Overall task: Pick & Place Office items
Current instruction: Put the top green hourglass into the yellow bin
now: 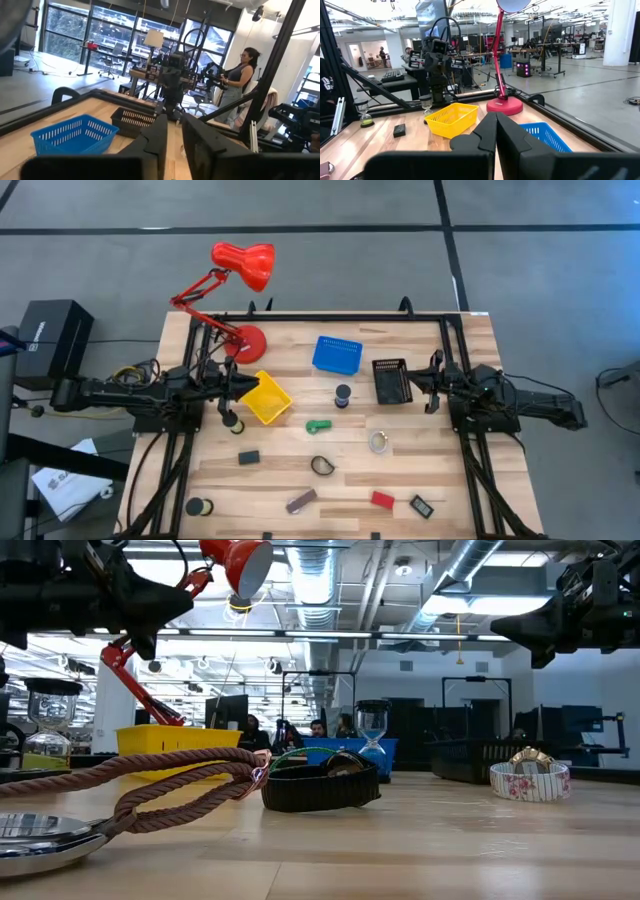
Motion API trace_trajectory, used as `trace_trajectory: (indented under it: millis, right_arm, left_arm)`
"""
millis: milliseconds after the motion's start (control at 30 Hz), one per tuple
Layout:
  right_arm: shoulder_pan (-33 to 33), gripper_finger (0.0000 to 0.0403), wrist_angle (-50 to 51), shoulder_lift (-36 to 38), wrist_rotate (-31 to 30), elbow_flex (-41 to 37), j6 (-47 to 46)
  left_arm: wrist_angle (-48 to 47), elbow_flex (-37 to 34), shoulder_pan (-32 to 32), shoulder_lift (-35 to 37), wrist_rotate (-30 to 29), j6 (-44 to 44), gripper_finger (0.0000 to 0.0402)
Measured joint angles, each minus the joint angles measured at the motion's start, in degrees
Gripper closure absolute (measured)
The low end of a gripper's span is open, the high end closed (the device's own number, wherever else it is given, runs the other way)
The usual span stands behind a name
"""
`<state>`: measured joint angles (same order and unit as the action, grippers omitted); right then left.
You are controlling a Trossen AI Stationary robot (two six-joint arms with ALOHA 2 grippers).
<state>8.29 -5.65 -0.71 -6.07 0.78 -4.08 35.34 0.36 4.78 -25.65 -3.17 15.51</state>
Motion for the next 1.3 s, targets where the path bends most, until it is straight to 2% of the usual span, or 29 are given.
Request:
trace_trajectory:
  millis: [200,333,600,800,933,1100,1300]
  right_arm:
    - [0.00,0.0401,-0.31,-0.02,-0.29,0.00,0.17]
    - [0.08,0.0396,-2.26,-0.02,-1.79,0.00,1.22]
    - [1.53,0.0326,-6.11,-0.02,-1.82,0.00,6.15]
    - [2.85,0.0294,-6.08,-0.02,-1.61,0.00,6.21]
    - [2.85,0.0290,-5.97,-0.02,-1.52,0.00,6.16]
    - [2.60,0.0290,-5.95,-0.02,-1.51,0.00,5.60]
    - [2.60,0.0290,-4.72,-0.02,-1.51,0.00,5.57]
  left_arm:
    - [2.65,0.00,-0.35,0.00,5.12,-1.94,0.0307]
    - [4.40,-0.01,-1.92,-0.01,5.12,-2.05,0.0304]
    - [5.57,0.08,-5.52,-0.02,3.52,-2.47,0.0304]
    - [5.33,4.55,-7.99,-2.15,2.80,-7.72,0.0304]
    - [-2.40,10.29,-8.72,-6.74,2.04,-9.57,0.0304]
    - [-18.20,20.69,-8.70,-13.73,-2.58,-9.70,0.0303]
    - [-34.33,31.32,-8.68,-19.28,-4.05,-9.71,0.0279]
